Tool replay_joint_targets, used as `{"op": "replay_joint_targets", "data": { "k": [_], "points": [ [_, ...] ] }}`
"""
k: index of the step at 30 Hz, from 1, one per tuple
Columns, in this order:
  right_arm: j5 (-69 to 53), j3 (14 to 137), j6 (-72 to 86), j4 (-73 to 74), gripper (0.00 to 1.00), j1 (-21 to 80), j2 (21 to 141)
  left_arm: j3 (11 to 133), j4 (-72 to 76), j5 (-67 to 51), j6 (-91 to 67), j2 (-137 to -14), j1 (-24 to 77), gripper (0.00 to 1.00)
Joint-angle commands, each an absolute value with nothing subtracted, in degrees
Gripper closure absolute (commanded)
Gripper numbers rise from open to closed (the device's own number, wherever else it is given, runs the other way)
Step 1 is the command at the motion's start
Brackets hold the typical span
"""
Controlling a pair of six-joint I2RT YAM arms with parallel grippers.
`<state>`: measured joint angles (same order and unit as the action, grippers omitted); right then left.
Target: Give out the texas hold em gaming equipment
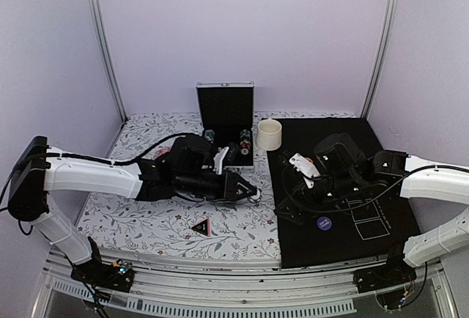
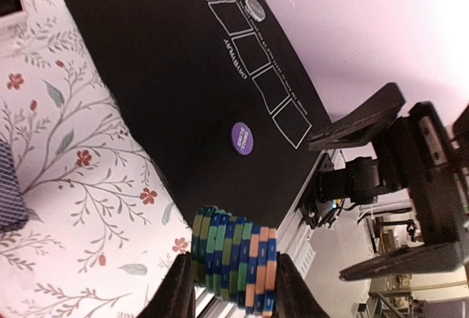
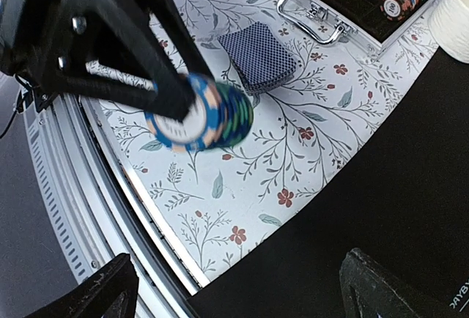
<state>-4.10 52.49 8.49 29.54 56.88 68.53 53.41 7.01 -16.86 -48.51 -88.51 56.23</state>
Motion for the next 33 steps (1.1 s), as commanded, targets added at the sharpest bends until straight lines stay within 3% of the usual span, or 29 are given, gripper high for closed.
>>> {"op": "replay_joint_targets", "data": {
  "k": [1,6,13,23,27,33],
  "points": [
    [-1.94,52.19,18.13,31.81,0.03,58.05,68.88,55.49,14.18,-13.66,-52.51,-93.14,60.8,1.0],
    [-3.15,48.4,25.41,37.61,0.06,58.96,69.26,56.22,19.28,-13.56,-54.7,-98.84,63.0,1.0],
    [-1.5,44.66,32.47,39.26,0.07,59.2,66.03,66.94,18.74,-14.41,-53.47,-111.87,64.78,1.0],
    [1.1,42.74,31.98,39.28,0.06,59.23,67.52,80.71,19.57,-19.24,-57.1,-127.83,65.36,1.0],
    [2.13,41.98,30.82,36.61,0.05,58.34,67.63,80.42,19.2,-19.23,-57.84,-128.99,65.38,1.0],
    [0.01,41.83,25.42,31.85,0.15,54.68,72.21,77.69,19.37,-18.05,-59.02,-129.12,65.19,1.0]
  ]
}}
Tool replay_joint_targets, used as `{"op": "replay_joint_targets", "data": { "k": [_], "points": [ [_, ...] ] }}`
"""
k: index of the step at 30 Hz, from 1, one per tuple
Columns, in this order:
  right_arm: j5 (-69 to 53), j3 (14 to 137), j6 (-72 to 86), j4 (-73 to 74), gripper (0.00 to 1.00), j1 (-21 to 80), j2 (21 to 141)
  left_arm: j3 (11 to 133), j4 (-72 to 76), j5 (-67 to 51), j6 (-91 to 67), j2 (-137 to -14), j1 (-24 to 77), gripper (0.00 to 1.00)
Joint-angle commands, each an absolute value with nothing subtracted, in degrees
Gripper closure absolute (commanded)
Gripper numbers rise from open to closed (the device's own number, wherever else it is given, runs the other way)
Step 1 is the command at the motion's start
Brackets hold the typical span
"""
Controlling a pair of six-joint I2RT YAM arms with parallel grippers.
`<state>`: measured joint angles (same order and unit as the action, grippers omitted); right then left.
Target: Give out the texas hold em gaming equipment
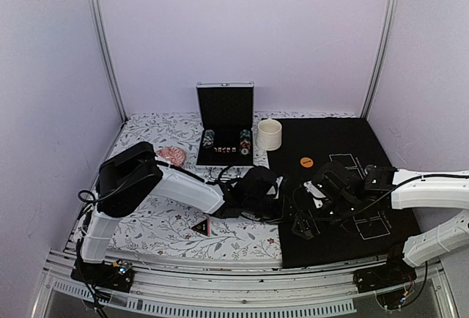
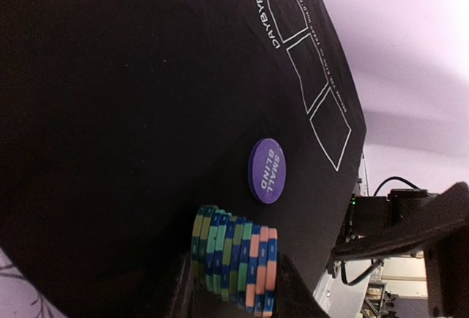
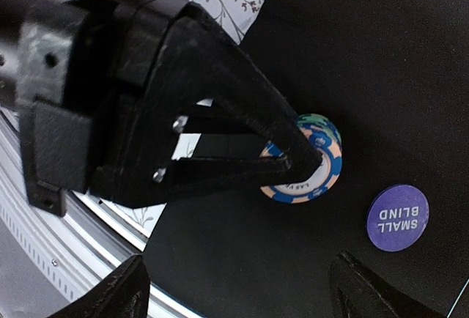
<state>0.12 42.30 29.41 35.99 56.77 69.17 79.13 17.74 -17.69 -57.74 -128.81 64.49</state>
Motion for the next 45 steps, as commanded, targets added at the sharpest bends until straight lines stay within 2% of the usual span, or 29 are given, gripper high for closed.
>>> {"op": "replay_joint_targets", "data": {
  "k": [1,5,8,18,25,37,45],
  "points": [
    [0.09,41.78,24.13,31.63,0.18,54.12,73.19,77.54,19.48,-18.37,-59.11,-129.45,65.21,1.0],
    [0.01,42.23,21.14,30.76,0.29,51.71,76.46,76.73,19.63,-18.7,-59.98,-130.22,65.09,1.0],
    [0.56,42.85,19.68,30.0,0.32,50.63,77.99,76.54,20.09,-18.68,-60.7,-130.71,65.01,1.0],
    [-1.81,43.23,18.08,25.39,0.31,47.34,82.5,75.15,19.86,-18.5,-61.08,-130.56,64.54,0.95],
    [-2.57,44.86,16.77,23.46,0.37,47.29,85.94,74.77,20.83,-19.91,-61.2,-131.39,64.47,0.94],
    [-3.01,43.14,12.99,14.93,0.39,47.34,85.64,74.88,22.64,-20.93,-62.16,-132.37,64.33,0.94],
    [0.46,41.8,12.34,10.83,0.49,47.26,84.7,74.88,23.08,-21.32,-62.16,-132.45,64.26,0.94]
  ]
}}
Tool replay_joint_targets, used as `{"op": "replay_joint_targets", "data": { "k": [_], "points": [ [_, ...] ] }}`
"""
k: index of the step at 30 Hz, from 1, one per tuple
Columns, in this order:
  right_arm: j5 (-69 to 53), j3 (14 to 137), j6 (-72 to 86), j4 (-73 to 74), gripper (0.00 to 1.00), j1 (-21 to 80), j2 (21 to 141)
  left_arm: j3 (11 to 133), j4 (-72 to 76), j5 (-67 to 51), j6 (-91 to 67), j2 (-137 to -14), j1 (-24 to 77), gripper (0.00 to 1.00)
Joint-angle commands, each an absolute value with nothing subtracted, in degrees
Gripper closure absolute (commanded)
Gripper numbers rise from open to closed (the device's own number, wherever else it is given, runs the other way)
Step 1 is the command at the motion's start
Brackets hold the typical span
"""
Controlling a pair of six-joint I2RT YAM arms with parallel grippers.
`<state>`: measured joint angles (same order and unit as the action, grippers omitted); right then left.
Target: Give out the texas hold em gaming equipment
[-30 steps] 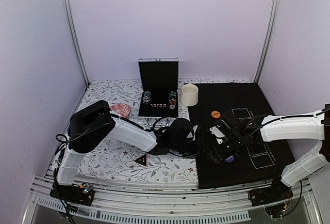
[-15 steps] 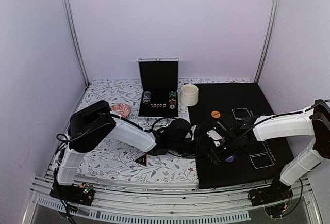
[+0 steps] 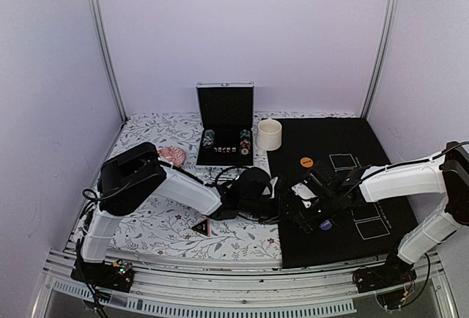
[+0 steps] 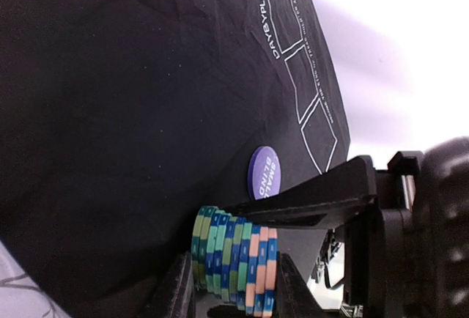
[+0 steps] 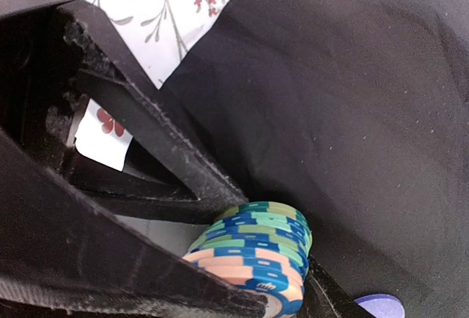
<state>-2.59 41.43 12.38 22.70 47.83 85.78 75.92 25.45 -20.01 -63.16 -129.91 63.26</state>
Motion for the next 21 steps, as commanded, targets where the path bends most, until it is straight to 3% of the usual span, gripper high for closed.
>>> {"op": "replay_joint_targets", "data": {
  "k": [1,10,17,21],
  "points": [
    [0.72,41.66,12.23,10.69,0.49,47.28,84.79,74.76,23.17,-21.28,-62.17,-132.49,64.29,0.94],
    [1.31,41.21,12.28,8.98,0.5,47.3,86.67,74.44,23.9,-21.6,-62.31,-132.71,64.31,0.94],
    [0.49,40.84,12.89,9.79,0.71,47.29,86.45,74.28,23.82,-21.89,-61.91,-132.59,64.38,0.92],
    [0.35,40.59,13.64,11.39,0.75,47.34,85.78,73.78,23.61,-21.89,-61.61,-132.0,64.37,0.89]
  ]
}}
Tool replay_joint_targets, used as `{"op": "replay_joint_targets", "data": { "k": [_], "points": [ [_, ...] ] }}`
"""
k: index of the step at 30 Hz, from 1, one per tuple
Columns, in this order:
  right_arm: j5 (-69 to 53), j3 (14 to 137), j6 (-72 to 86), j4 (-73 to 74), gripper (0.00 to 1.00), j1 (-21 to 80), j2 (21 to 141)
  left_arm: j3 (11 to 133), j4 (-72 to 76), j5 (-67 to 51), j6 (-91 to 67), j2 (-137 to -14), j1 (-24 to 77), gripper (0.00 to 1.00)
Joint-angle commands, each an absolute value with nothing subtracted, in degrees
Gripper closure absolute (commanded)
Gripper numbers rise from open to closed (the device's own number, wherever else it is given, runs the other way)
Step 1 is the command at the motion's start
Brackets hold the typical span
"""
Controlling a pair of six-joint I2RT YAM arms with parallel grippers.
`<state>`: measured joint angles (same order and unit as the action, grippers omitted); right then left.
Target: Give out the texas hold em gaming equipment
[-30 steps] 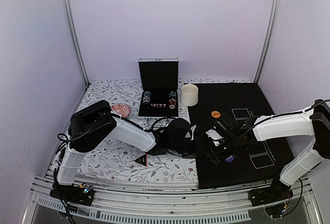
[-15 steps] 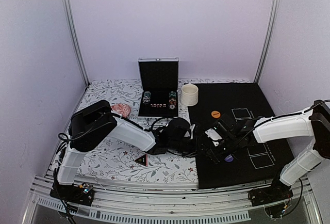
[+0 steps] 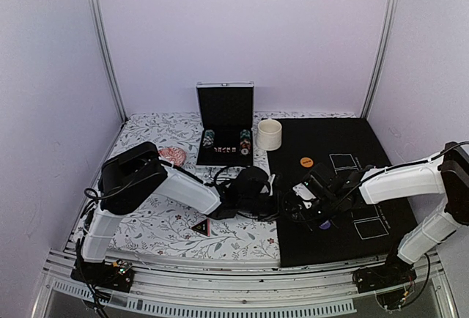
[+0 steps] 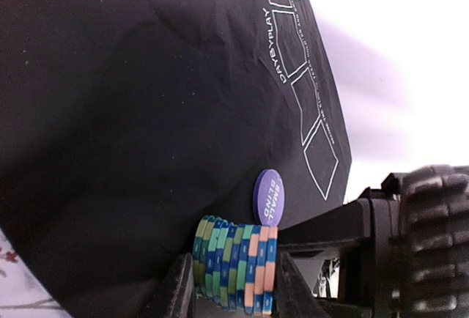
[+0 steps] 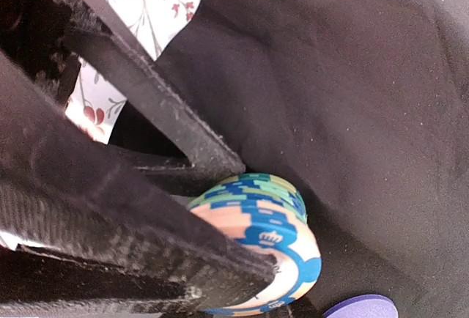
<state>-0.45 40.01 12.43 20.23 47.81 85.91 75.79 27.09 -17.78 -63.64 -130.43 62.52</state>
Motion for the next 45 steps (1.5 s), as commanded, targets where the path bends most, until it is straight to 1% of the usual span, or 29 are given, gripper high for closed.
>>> {"op": "replay_joint_targets", "data": {
  "k": [1,4,7,13,18,21,27,34,40,45],
  "points": [
    [0.4,40.62,13.82,11.87,0.76,47.31,85.56,73.63,23.62,-21.89,-61.46,-131.75,64.34,0.88],
    [-0.12,40.77,14.34,13.32,0.79,47.3,84.5,73.25,23.32,-21.59,-61.06,-130.96,64.48,0.86],
    [-1.87,40.96,14.87,14.1,0.77,47.4,82.67,73.1,23.53,-22.12,-60.82,-130.2,64.75,0.87],
    [-5.25,40.49,15.0,15.49,0.59,48.03,77.0,71.31,27.8,-23.68,-62.71,-128.58,65.42,0.93],
    [-5.66,39.35,15.94,17.87,0.45,48.07,71.08,68.88,28.23,-22.71,-63.2,-125.98,65.67,0.94],
    [-7.12,39.55,16.33,19.79,0.43,48.14,69.73,67.98,29.15,-23.05,-63.66,-124.63,66.17,0.94],
    [-8.26,38.39,13.41,17.78,0.35,50.43,68.41,66.98,29.74,-22.89,-64.37,-125.21,65.98,0.94],
    [-8.03,33.83,10.43,10.92,0.34,52.56,70.22,65.57,28.62,-20.96,-63.49,-125.64,65.31,0.93],
    [-4.02,34.63,9.74,12.24,0.33,54.24,69.88,65.09,28.39,-21.16,-62.84,-125.97,64.7,0.92],
    [-2.24,33.18,13.93,12.73,0.31,56.83,68.41,63.66,29.25,-21.5,-62.46,-125.22,63.59,0.92]
  ]
}}
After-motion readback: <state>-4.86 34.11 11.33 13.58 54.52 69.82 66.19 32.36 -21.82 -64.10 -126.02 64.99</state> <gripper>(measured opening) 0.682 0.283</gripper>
